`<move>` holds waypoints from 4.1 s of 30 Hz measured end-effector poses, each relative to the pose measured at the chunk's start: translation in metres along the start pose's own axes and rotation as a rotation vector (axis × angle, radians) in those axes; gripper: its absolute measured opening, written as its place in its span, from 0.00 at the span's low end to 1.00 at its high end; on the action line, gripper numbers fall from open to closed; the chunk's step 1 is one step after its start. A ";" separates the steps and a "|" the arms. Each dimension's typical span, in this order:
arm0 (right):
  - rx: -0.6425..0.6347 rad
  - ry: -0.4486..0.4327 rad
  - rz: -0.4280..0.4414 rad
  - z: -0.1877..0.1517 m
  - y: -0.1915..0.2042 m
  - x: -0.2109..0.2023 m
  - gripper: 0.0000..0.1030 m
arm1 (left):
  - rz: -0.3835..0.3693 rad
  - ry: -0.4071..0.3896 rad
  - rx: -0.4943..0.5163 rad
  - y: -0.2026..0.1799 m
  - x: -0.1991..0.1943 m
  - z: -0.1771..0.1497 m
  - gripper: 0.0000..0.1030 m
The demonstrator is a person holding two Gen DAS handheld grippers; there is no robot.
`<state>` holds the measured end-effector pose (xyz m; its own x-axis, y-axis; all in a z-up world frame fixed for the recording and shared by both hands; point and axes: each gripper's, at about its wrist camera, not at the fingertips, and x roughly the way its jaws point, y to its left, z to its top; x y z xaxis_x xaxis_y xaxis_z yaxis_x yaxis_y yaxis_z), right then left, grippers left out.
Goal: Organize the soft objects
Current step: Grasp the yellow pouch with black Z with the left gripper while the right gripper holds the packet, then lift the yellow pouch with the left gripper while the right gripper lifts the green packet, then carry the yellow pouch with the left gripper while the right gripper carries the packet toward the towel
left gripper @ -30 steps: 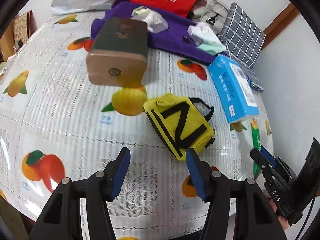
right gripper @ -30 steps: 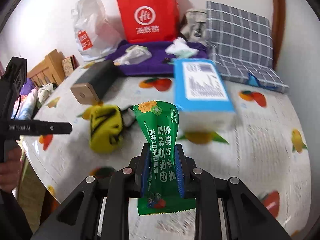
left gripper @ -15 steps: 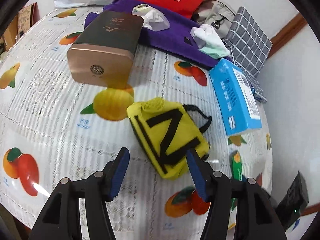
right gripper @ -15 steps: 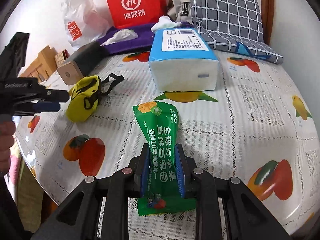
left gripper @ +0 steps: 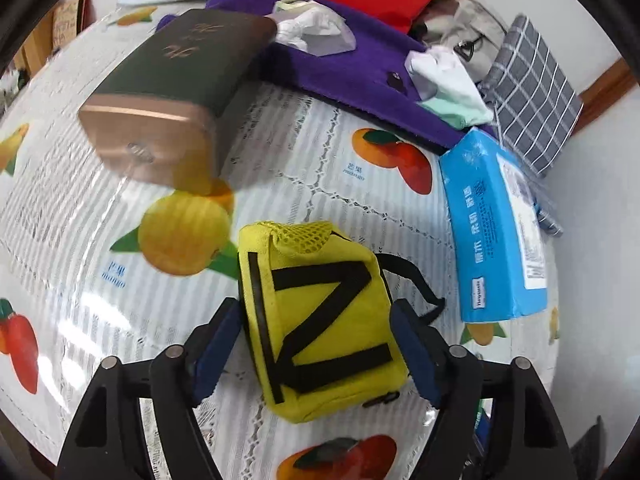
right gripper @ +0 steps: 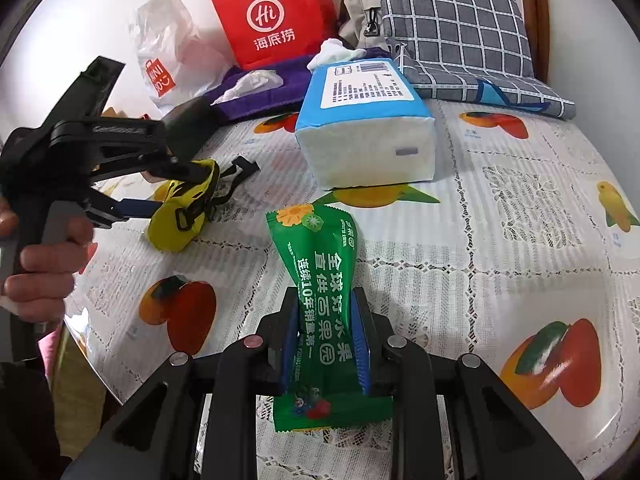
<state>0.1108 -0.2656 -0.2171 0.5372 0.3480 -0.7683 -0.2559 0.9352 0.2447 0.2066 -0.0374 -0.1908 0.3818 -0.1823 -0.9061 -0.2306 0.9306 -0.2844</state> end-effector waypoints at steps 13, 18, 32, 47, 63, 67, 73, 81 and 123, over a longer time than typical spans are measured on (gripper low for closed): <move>0.038 -0.015 0.038 0.002 -0.006 0.002 0.25 | 0.190 -0.058 0.220 -0.040 0.021 -0.006 0.89; 0.045 -0.029 0.020 0.002 -0.004 0.003 0.25 | 0.165 -0.079 0.243 -0.029 0.012 -0.012 0.80; 0.066 -0.010 -0.042 0.005 0.003 0.004 0.25 | 0.037 -0.035 0.267 0.004 -0.014 -0.040 0.66; 0.109 0.053 -0.093 0.008 0.009 0.002 0.25 | -0.121 0.020 0.243 0.030 -0.028 -0.058 0.66; 0.066 0.028 -0.129 0.033 0.037 -0.016 0.25 | -0.170 0.039 0.210 0.053 -0.037 -0.054 0.55; 0.052 0.024 -0.127 0.039 0.044 -0.018 0.25 | -0.171 0.029 0.198 0.058 -0.041 -0.050 0.52; 0.031 0.008 -0.117 0.047 0.054 -0.024 0.25 | -0.161 0.000 0.195 0.060 -0.049 -0.045 0.48; 0.016 -0.015 -0.104 0.058 0.060 -0.031 0.25 | -0.146 -0.034 0.208 0.057 -0.060 -0.037 0.45; -0.015 -0.171 -0.041 0.205 0.044 -0.018 0.25 | -0.087 -0.238 0.174 0.038 -0.115 0.110 0.43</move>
<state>0.2546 -0.2175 -0.0719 0.6759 0.3170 -0.6653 -0.2427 0.9481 0.2053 0.2522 0.0542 -0.0630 0.5973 -0.2028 -0.7760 -0.0395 0.9589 -0.2811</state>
